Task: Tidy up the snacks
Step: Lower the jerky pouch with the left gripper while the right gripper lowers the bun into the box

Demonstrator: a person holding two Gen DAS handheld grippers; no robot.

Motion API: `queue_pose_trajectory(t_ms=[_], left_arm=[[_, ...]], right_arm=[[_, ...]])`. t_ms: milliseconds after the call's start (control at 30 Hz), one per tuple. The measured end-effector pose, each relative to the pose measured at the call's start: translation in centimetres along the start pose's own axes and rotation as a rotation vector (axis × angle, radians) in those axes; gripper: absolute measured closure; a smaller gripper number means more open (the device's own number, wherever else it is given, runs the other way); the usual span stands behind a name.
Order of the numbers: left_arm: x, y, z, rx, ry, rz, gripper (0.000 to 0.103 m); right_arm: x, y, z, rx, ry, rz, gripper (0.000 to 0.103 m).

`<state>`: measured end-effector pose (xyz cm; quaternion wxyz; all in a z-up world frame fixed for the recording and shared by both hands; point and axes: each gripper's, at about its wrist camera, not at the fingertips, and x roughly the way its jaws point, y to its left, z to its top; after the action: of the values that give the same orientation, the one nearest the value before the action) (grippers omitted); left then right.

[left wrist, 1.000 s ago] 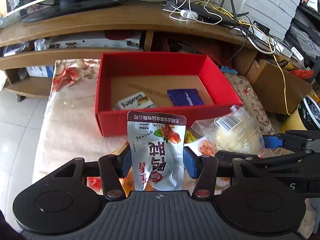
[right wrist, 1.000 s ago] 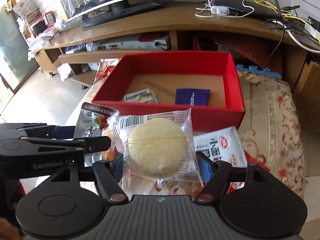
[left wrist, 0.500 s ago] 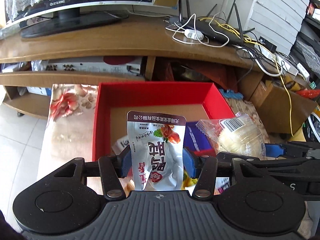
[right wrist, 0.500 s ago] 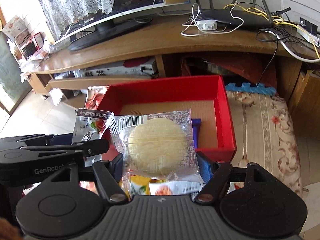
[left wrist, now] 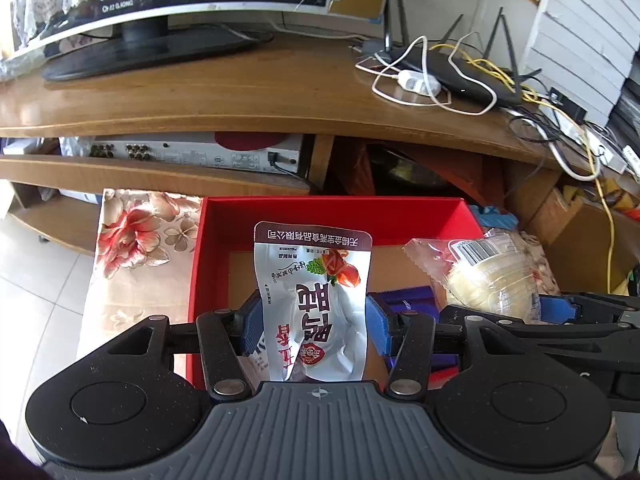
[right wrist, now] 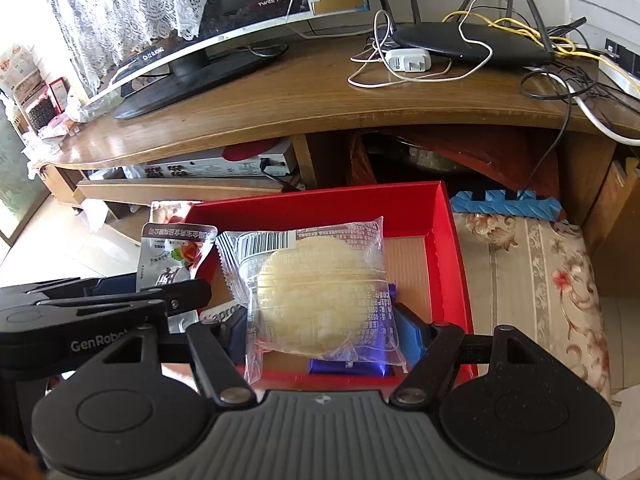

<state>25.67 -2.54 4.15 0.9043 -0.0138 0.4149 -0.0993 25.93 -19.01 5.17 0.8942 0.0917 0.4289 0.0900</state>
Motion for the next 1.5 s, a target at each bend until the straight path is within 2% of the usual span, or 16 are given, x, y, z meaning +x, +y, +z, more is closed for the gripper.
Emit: queue_pose_trajectory(t_ms=[333,800,1100,1500], left_arm=[[3.4,0.6,0.2,-0.019,0.058,0.041,0.044],[6.4,1.3,-0.5,-0.024,0.128,0.083,0.044],[7.2,1.0,-1.4,0.004,0.147,0.11,0.044],[7.0,0.9,-1.5,0.025,0.149,0.126,0.039]], right_arm=[[3.8,-0.6,0.5,-0.007,0.048,-0.013,0.034],[7.0,-0.6,0.1,-0.025,0.103,-0.034,0.034],[8.1,-0.9,-0.3,-0.027,0.145,-0.047,0.033],[8.3,-0.8,-0.4,-0.047,0.154,-0.055,0.031]])
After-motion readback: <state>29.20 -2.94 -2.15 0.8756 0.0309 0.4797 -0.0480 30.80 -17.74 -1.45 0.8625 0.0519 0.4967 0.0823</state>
